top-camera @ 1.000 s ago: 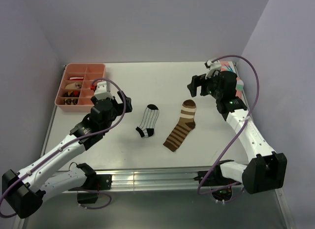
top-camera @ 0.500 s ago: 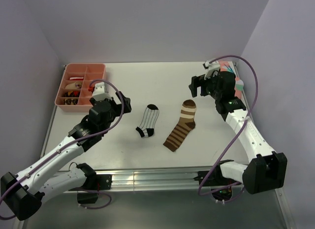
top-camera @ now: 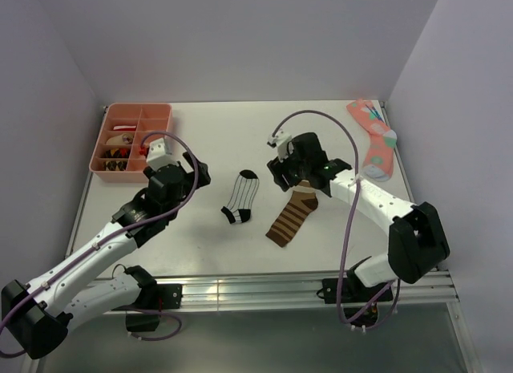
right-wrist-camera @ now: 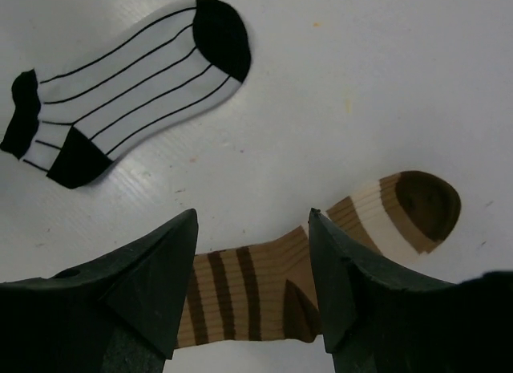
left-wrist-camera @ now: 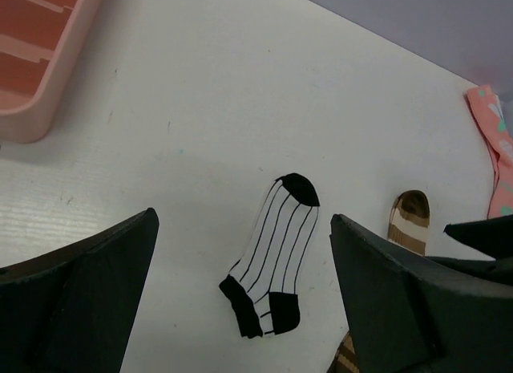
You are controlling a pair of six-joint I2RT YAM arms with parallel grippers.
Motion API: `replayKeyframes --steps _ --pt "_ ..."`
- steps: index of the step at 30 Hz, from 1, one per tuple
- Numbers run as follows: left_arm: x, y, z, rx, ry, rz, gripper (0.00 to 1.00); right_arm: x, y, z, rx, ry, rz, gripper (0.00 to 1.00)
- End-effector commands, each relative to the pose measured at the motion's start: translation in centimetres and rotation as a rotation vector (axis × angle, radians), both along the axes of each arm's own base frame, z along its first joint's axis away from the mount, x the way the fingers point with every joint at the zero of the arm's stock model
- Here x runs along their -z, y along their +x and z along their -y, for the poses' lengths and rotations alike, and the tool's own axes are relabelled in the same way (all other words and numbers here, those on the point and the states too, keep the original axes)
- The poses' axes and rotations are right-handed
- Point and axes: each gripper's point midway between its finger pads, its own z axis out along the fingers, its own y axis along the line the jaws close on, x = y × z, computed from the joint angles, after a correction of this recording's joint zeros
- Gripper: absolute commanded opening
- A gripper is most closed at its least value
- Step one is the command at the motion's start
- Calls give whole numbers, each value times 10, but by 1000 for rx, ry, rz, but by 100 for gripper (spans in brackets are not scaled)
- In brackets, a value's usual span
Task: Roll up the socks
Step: Roll the sock at the center of the board.
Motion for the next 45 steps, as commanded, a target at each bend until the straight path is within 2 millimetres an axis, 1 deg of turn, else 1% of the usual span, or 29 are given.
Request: replayKeyframes --steps 1,2,4,5,6,7,8,9,10,11,12,13,14,15,17,21,22,23,25,26,27,28,30,32,33,35,37,42,45 --pt "-8 -1 -14 -85 -39 7 95 -16 -4 -16 -52 -23 46 65" --pt "-5 -2 -17 -101 -30 -3 94 -13 -11 -27 -74 -20 34 64" --pt "-6 -4 -25 -135 -31 -5 93 -10 -15 -37 -83 -29 25 62" --pt "-7 -4 -27 -146 -34 -7 93 -10 -21 -49 -92 -22 18 61" --pt "-7 -4 -32 -158 -31 -13 92 -1 -23 -54 -92 -39 -8 59" --pt "-8 -3 -34 -162 -33 -12 91 -2 -21 -62 -89 -39 -15 55" --pt "-9 -3 -36 -164 -35 -9 91 3 -25 -68 -86 -39 -44 54" --pt "-12 -2 -39 -171 -44 2 91 17 -30 -76 -96 -64 -85 51" --pt "-14 -2 -40 -170 -46 7 91 16 -29 -83 -92 -65 -86 47" --pt "-16 -2 -42 -173 -48 14 91 19 -29 -87 -77 -78 -88 45" --pt "-19 -2 -44 -177 -54 22 91 22 -35 -97 -94 -93 -84 45" --pt "-20 -2 -45 -174 -53 24 91 27 -39 -105 -104 -94 -91 41" --pt "-22 -1 -46 -178 -54 28 91 28 -37 -106 -76 -106 -75 40" --pt "-24 0 -49 -183 -53 31 91 26 -40 -115 -87 -95 -67 39" --pt "-27 0 -51 -188 -49 36 91 29 -42 -124 -76 -73 -84 35" --pt "-32 0 -62 -227 -47 42 91 36 -49 -136 -85 -77 -89 33" --pt "-34 0 -64 -233 -46 46 91 35 -55 -144 -101 -77 -84 33" --pt "-36 0 -69 -250 -47 52 91 40 -57 -148 -103 -84 -96 33" --pt "-39 0 -74 -260 -48 62 91 39 -61 -158 -125 -80 -99 33" --pt "-41 2 -81 -277 -48 69 91 48 -63 -161 -111 -89 -125 33" --pt "-41 2 -81 -266 -47 67 91 48 -62 -164 -105 -95 -117 33" --pt "-41 4 -88 -279 -49 71 91 48 -65 -171 -113 -94 -115 33" --pt "-43 5 -88 -260 -59 81 91 55 -67 -177 -113 -98 -125 33" --pt "-45 7 -94 -270 -61 89 91 54 -68 -185 -108 -88 -120 33" --pt "-45 8 -95 -266 -57 88 91 60 -69 -187 -107 -97 -129 33" --pt "-47 8 -97 -267 -61 92 91 62 -67 -190 -92 -102 -122 33" --pt "-49 8 -95 -253 -72 99 91 67 -69 -195 -86 -106 -128 33" --pt "-46 7 -94 -242 -90 103 91 77 -65 -198 -56 -128 -129 33" --pt "-43 7 -92 -230 -95 99 91 86 -63 -194 -25 -157 -123 34"
